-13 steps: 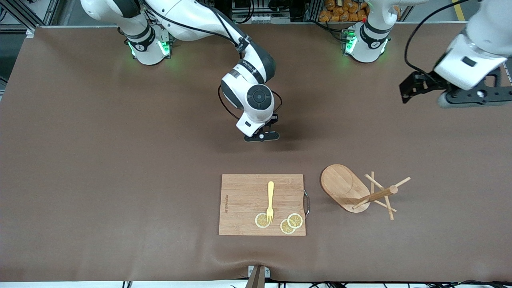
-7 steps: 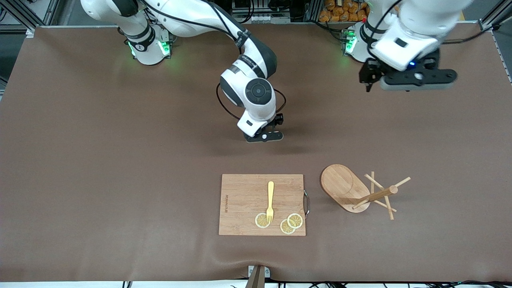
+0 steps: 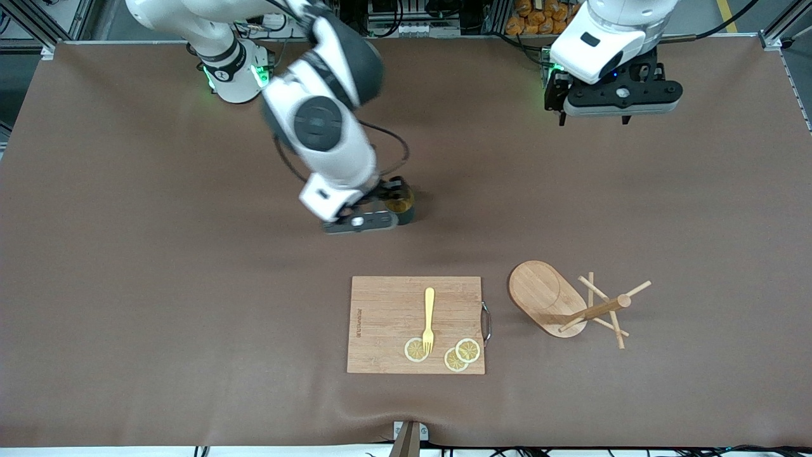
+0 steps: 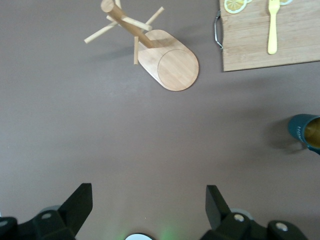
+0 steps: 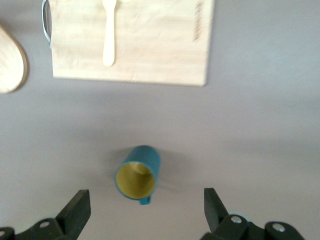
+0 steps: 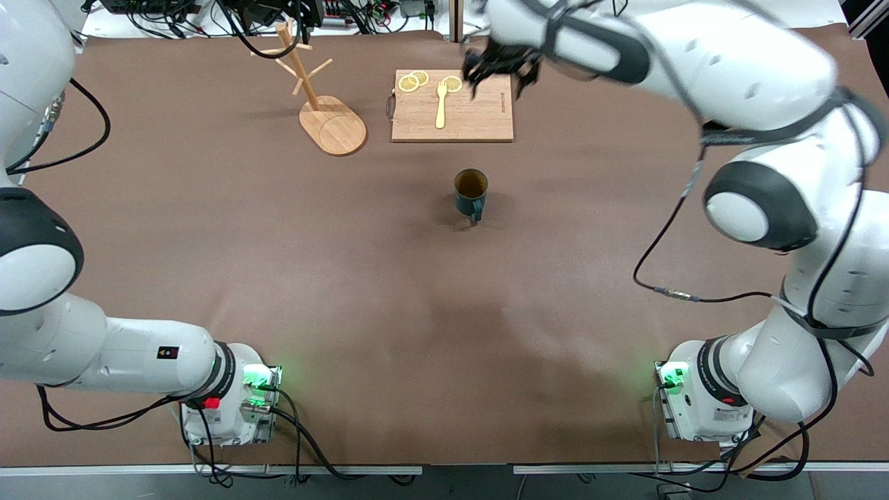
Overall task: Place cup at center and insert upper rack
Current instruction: 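Release the mug with the right gripper while the left gripper approaches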
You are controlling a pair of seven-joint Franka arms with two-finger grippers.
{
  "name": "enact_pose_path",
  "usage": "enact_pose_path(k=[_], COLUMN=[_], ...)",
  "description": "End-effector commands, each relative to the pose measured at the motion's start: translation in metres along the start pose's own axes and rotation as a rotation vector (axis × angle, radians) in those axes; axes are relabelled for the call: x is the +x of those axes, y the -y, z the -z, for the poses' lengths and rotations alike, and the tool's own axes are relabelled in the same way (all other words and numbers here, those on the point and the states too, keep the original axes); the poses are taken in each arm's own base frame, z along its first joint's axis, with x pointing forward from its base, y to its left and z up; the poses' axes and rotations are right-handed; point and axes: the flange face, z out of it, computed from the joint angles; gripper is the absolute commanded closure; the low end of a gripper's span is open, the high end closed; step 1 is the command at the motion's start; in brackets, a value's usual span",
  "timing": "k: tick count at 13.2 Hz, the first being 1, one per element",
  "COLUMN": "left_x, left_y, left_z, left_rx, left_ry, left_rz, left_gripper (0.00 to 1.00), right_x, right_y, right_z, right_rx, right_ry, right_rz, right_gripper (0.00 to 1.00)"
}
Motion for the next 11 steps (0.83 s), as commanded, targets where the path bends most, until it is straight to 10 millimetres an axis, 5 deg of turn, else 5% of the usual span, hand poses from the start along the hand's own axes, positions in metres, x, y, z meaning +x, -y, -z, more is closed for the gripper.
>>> enact_pose_path(k=[1, 5, 8, 11], left_x=[-0.022, -0.052, -0.082, -0.109], left_y=[-0.047, -0.157, -0.254, -0.328], left_z=[0.014, -0.012, -0.065, -0.129], left_rx=[0.0, 0.098, 0.182, 0.251], left_ry=[-0.064, -0.157, -0.237, -0.323], left_rz=[-0.029, 0.019, 0.103, 0.128], left_gripper=[0.0, 0.0, 0.0, 0.0], right_x=[0.002, 0.001, -0.005, -0.022], right_y=[-0.075, -0.198, -0.298, -0.366], right_z=[0.066, 0.159, 0.194, 0.213], right_rx=[0.011, -0.079, -0.097, -0.198], right_ry=[-0.005, -0.111, -0.128, -0.142], right_rz=[-0.02, -0.023, -0.023, 0.026], right_gripper=[0.0, 0.0, 0.0, 0.0])
